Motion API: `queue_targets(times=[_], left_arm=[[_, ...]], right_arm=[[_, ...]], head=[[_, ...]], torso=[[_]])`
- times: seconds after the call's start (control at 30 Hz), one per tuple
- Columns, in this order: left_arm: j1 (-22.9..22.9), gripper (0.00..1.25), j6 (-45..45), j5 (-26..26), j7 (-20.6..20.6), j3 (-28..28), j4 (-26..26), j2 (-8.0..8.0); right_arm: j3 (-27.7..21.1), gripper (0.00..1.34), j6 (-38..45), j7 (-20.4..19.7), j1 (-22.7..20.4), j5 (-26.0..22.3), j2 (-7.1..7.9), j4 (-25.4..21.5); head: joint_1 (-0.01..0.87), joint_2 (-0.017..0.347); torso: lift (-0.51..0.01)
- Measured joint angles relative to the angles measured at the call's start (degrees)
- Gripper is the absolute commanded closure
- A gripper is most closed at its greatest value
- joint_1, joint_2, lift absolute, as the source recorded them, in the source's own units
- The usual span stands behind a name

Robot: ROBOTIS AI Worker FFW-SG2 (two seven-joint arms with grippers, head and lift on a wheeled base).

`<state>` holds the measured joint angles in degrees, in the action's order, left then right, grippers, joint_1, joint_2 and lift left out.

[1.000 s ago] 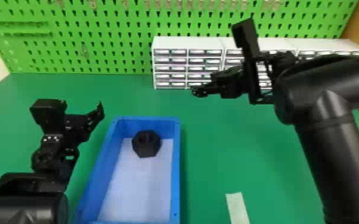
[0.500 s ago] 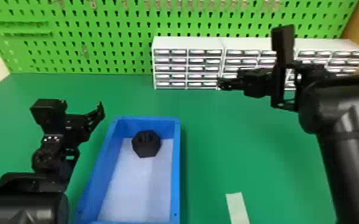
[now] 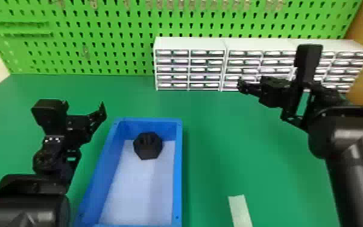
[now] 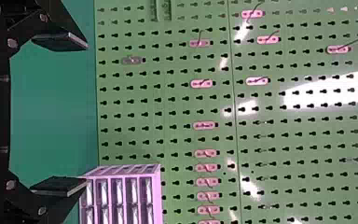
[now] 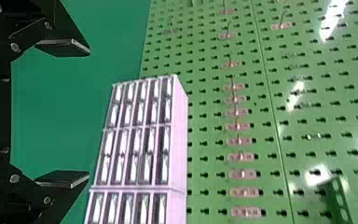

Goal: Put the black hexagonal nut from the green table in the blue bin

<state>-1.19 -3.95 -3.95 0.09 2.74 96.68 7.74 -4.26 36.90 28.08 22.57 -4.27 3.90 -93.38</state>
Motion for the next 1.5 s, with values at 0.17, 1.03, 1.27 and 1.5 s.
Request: queue_targets(times=[0.17,1.03,1.27,1.5], left_arm=[[-0.04,0.24,0.00,-0.09,0.00,-0.01,0.00,0.00],[0.14,0.24,0.00,-0.67,0.00,0.16,0.08,0.00],[0.14,0.24,0.00,-0.63,0.02,0.21,0.00,0.00],[0.07,0.24,0.00,-0.60,0.09,0.08,-0.01,0.00]], right_arm=[[-0.66,0.34,-4.09,-2.89,-1.41,-0.61,-0.37,1.88],[-0.45,0.34,-33.68,-19.24,-9.05,-0.81,-2.60,12.72],[0.06,0.34,-39.06,-22.94,-10.54,-0.44,-3.15,14.55],[1.23,0.34,-43.53,-26.71,-11.56,0.39,-3.11,16.03]], head=[[0.686,0.052],[0.686,0.052],[0.686,0.052],[0.686,0.052]], torso=[[-0.097],[-0.097],[-0.097],[-0.097]])
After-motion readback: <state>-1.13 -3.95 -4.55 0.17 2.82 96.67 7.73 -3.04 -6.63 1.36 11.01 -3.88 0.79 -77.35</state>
